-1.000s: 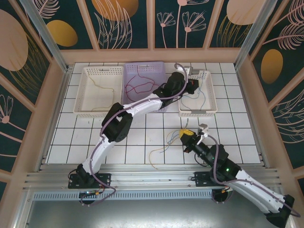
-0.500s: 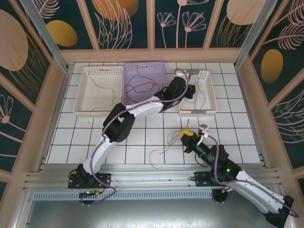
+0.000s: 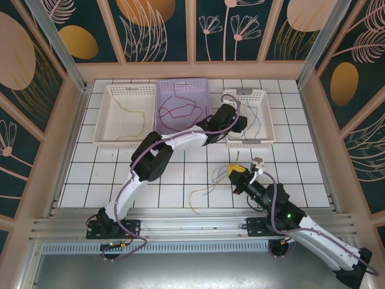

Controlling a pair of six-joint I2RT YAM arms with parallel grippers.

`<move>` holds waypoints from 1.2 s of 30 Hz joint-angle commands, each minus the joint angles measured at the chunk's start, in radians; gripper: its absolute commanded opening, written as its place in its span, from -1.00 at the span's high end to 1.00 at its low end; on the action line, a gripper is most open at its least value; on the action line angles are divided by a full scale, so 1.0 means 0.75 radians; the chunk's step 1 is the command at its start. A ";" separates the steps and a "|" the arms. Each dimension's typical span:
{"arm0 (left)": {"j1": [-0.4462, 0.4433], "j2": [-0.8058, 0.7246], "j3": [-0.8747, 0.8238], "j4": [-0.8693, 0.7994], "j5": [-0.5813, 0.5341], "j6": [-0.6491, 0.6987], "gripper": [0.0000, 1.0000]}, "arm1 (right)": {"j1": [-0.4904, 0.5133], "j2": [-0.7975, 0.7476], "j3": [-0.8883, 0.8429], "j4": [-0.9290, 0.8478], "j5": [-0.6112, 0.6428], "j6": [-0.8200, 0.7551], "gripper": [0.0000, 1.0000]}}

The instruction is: Untangle the cables

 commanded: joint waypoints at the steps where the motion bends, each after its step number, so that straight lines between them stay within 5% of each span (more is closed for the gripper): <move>1: -0.001 -0.067 0.086 -0.051 -0.016 0.072 -0.02 | 0.009 -0.020 0.002 0.002 0.022 -0.003 1.00; 8: 0.000 -0.128 0.167 -0.123 -0.058 0.134 -0.44 | 0.009 -0.022 0.006 -0.005 0.033 -0.002 1.00; 17: -0.001 -0.352 0.207 -0.133 -0.031 0.159 -0.64 | 0.005 -0.020 0.038 -0.019 0.122 0.007 1.00; 29: -0.011 -1.306 -1.000 0.268 0.030 -0.026 -0.66 | -0.129 0.013 0.101 -0.033 -0.039 0.083 1.00; 36: -0.094 -1.552 -1.428 0.405 0.166 -0.088 -0.64 | -0.262 0.102 0.139 0.046 -0.334 0.160 1.00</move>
